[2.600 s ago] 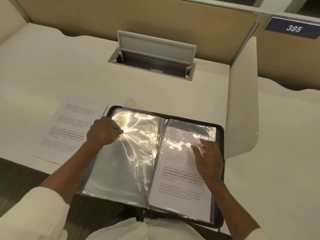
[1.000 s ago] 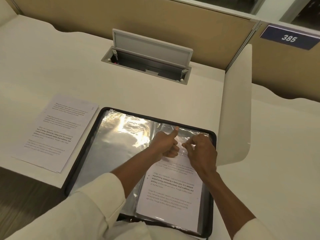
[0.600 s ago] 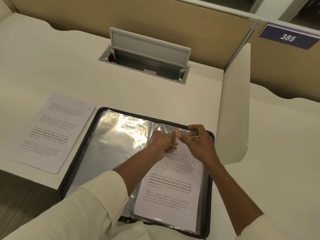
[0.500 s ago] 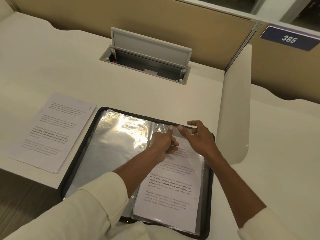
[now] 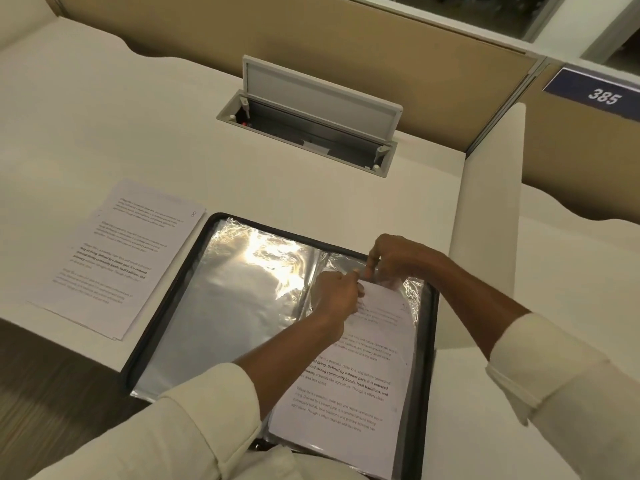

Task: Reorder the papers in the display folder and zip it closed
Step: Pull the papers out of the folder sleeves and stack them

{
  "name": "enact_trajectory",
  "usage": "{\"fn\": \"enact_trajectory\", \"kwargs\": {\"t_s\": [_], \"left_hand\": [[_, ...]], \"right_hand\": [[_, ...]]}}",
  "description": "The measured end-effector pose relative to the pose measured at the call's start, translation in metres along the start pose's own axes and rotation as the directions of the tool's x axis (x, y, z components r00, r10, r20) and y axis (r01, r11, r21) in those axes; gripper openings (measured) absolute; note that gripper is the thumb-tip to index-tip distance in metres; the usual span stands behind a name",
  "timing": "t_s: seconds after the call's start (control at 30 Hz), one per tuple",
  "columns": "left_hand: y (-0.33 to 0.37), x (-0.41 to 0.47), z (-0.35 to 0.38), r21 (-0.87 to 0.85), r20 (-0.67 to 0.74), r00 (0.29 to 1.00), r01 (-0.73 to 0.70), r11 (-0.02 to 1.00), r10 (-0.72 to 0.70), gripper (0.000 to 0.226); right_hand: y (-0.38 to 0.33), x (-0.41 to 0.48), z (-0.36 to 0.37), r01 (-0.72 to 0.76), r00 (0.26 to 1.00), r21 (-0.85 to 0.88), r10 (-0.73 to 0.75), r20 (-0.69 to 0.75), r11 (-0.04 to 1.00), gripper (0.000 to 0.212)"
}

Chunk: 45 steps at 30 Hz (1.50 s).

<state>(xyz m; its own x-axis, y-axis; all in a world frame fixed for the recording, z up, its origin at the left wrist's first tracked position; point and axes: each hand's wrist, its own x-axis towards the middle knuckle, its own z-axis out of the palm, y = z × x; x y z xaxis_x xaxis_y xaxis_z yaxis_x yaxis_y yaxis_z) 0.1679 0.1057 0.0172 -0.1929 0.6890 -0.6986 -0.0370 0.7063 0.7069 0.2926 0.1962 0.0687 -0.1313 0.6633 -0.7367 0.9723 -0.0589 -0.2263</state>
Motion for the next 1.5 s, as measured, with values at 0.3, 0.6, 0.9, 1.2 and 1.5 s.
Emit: {"fn": "enact_trajectory", "kwargs": {"t_s": [0.3,0.6,0.9,1.2,1.5], "left_hand": [[-0.036,-0.009,-0.021,0.525,0.011,0.821,-0.491,0.695,0.571,0.048],[-0.109,-0.007,-0.052,0.715,0.236,0.683,-0.604,0.353,0.691,0.073],[-0.124,-0.016,-0.068,0.720,0.435,0.587,-0.682,0.128,0.682,0.113],[-0.125,-0.017,-0.071,0.731,0.479,0.587,-0.678,0.073,0.653,0.106],[-0.126,-0.017,-0.070,0.756,0.503,0.641,-0.652,0.065,0.580,0.106]], "right_hand": [[0.005,0.018,-0.018,-0.121,0.985,0.041,0.115,0.127,0.992,0.027],[0.000,0.020,-0.018,-0.182,0.923,-0.036,0.183,0.337,0.983,0.055],[0.009,0.031,-0.033,-0.074,0.978,-0.027,0.078,0.193,0.997,0.021],[0.037,0.046,-0.067,-0.026,1.000,-0.001,0.026,-0.013,1.000,0.021],[0.046,0.050,-0.094,-0.040,0.804,-0.123,-0.041,-0.593,0.992,0.020]]}}
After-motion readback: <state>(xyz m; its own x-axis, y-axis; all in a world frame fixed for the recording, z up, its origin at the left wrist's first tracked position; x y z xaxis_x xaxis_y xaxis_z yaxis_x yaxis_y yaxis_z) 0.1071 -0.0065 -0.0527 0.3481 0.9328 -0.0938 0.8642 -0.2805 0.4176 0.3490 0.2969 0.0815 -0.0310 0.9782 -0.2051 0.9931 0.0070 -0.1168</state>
